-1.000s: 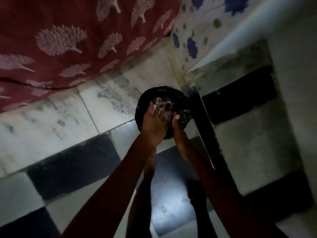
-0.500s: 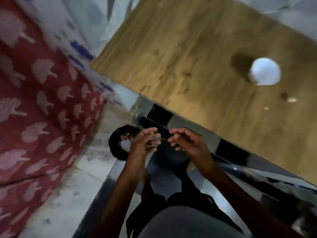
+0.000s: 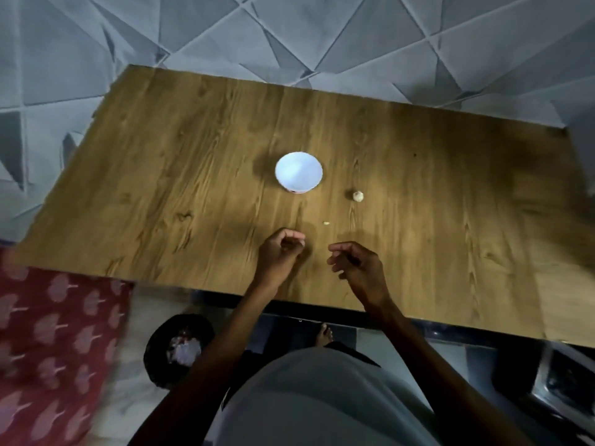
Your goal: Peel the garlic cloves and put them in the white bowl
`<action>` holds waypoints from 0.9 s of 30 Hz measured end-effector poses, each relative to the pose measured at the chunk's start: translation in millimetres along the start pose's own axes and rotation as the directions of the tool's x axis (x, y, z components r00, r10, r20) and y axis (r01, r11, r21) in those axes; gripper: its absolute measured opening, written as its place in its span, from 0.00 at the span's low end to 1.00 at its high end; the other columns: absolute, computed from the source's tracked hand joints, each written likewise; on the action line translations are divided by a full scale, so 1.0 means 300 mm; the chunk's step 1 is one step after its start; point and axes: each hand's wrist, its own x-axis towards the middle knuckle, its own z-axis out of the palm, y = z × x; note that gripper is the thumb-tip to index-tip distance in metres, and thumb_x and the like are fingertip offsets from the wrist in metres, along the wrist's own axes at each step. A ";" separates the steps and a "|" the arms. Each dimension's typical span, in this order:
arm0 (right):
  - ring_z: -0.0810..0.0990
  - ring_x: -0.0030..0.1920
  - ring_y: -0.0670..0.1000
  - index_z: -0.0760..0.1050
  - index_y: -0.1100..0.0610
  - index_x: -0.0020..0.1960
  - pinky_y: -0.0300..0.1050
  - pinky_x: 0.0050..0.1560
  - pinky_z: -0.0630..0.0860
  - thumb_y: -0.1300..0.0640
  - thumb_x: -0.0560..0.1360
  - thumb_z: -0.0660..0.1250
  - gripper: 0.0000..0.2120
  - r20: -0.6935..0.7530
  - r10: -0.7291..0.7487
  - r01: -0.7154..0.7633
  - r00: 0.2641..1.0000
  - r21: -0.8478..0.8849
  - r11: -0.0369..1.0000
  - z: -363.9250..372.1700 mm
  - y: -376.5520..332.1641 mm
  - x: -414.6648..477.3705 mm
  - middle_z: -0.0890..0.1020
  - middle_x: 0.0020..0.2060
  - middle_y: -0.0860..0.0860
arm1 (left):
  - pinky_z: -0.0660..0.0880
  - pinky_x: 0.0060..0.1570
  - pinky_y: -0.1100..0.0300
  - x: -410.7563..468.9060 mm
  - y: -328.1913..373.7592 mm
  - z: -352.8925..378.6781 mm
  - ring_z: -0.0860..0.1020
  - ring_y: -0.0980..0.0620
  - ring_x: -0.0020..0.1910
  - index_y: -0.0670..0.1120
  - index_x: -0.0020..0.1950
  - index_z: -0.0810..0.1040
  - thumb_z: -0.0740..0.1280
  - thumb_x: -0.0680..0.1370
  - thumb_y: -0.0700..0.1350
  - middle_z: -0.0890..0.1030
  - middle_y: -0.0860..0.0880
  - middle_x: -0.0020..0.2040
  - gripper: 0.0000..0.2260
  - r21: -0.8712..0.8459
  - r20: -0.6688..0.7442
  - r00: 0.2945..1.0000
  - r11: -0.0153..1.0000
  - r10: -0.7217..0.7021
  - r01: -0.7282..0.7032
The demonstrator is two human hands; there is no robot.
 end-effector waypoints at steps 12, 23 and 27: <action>0.83 0.40 0.54 0.82 0.58 0.53 0.45 0.37 0.78 0.67 0.78 0.62 0.11 -0.113 0.028 -0.036 0.993 -0.066 0.997 -0.134 0.040 0.222 0.83 0.42 0.52 | 0.73 0.64 0.55 0.273 -0.004 0.210 0.77 0.48 0.60 0.44 0.60 0.80 0.64 0.78 0.33 0.81 0.46 0.60 0.14 0.601 0.242 0.932 0.712 0.270 -0.363; 0.83 0.41 0.52 0.81 0.58 0.54 0.46 0.39 0.80 0.67 0.79 0.61 0.11 -0.210 0.022 -0.037 0.977 -0.071 0.997 -0.147 0.019 0.354 0.84 0.43 0.53 | 0.69 0.36 0.65 0.469 0.208 0.114 0.77 0.55 0.38 0.43 0.41 0.80 0.64 0.75 0.36 0.80 0.50 0.39 0.06 0.550 0.056 0.890 0.730 0.453 -0.406; 0.84 0.43 0.52 0.81 0.61 0.55 0.42 0.40 0.80 0.66 0.79 0.64 0.09 -0.190 -0.021 -0.002 0.981 -0.120 0.993 -0.146 -0.002 0.419 0.84 0.45 0.54 | 0.73 0.45 0.60 0.636 0.210 0.085 0.81 0.46 0.46 0.39 0.45 0.83 0.62 0.76 0.37 0.84 0.44 0.45 0.09 0.684 0.051 0.978 0.706 0.203 -0.182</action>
